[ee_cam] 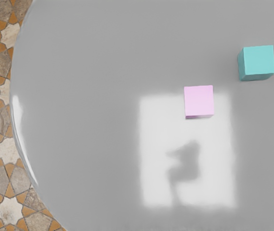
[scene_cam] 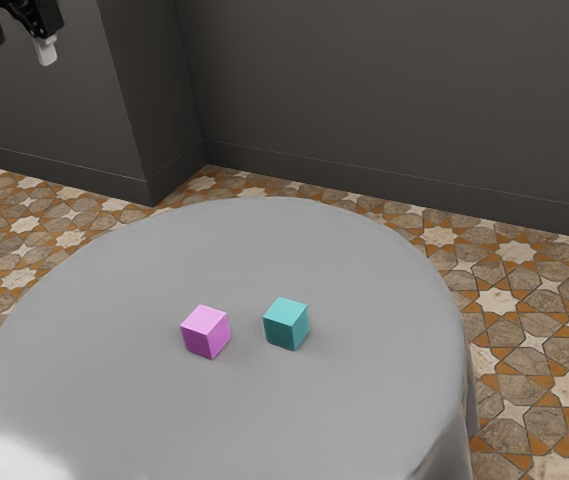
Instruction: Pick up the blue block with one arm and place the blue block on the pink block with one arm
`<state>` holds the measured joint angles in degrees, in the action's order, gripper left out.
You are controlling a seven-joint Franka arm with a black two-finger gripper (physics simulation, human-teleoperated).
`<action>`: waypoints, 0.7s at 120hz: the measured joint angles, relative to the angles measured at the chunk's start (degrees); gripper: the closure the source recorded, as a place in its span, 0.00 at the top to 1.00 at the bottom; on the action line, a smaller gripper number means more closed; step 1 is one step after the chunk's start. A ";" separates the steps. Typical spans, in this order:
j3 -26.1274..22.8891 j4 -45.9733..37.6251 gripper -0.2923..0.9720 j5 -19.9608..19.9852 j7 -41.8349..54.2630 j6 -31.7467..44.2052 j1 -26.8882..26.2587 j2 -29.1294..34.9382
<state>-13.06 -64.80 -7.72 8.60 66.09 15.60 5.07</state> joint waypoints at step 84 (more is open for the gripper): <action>-5.61 -45.38 0.77 6.58 -1.15 28.57 -5.07 4.49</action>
<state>-18.67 -110.17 -1.13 7.45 94.67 10.54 9.56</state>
